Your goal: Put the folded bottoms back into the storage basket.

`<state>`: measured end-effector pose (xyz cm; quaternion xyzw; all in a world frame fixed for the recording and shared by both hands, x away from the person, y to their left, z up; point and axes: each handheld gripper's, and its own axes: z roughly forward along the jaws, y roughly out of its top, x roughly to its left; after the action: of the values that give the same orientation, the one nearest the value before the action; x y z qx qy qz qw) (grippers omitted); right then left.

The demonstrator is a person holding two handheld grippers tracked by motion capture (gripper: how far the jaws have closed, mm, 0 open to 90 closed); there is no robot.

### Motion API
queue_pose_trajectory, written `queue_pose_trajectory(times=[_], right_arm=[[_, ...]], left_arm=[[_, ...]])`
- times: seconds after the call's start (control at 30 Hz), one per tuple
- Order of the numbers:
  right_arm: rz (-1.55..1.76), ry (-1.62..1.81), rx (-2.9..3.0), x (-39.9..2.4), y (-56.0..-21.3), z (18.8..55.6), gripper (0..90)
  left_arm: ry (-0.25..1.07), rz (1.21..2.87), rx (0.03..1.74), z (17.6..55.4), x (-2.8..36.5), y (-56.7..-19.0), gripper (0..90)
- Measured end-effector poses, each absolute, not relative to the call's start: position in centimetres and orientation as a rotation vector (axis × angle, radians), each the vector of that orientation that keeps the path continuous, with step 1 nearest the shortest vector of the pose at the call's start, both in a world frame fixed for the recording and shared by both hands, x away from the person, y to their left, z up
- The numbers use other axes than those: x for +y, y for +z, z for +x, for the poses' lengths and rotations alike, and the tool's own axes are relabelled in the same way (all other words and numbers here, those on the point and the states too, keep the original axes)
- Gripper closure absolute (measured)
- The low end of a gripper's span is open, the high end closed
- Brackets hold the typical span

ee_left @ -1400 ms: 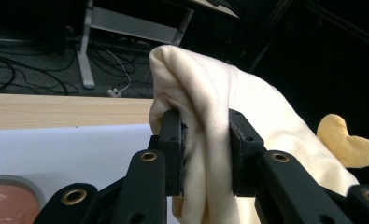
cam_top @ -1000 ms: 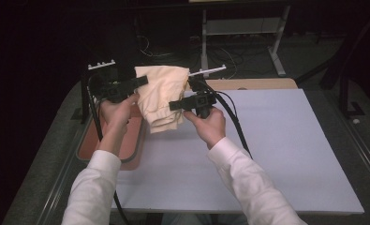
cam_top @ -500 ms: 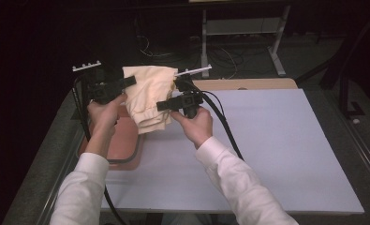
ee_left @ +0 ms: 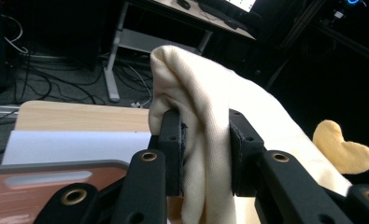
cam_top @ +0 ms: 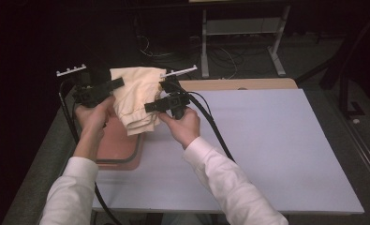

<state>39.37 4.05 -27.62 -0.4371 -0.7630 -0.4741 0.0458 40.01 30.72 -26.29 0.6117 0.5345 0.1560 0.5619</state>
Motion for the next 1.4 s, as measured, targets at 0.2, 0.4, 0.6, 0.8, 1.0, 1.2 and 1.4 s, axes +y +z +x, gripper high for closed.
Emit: queue_pose_trajectory(times=[0.2,0.4,0.6,0.8,1.0,1.2,1.4], right_arm=[[-1.31,-1.445,-2.328,5.6,-27.9,39.5,64.0],[-1.295,-1.441,-2.33,6.9,-28.1,39.5,64.0],[-1.283,-1.438,-2.332,7.8,-28.5,39.5,64.0],[-1.263,-1.432,-2.336,8.7,-29.1,39.6,64.0],[-1.261,-1.427,-2.341,9.2,-29.5,39.7,63.9],[-1.254,-1.421,-2.349,9.9,-30.1,39.6,63.8],[-1.253,-1.41,-2.358,10.4,-30.4,39.5,63.8]], left_arm=[[0.383,1.428,1.27,39.7,31.9,-26.3,70.7],[0.391,1.413,1.283,39.4,33.2,-26.5,70.7],[0.398,1.41,1.295,39.2,34.1,-26.8,70.7],[0.398,1.404,1.303,39.0,34.9,-27.4,70.7],[0.406,1.407,1.311,38.9,35.5,-27.8,70.6],[0.41,1.408,1.32,38.9,35.9,-28.3,70.7],[0.408,1.407,1.326,38.9,36.5,-29.0,70.7]])
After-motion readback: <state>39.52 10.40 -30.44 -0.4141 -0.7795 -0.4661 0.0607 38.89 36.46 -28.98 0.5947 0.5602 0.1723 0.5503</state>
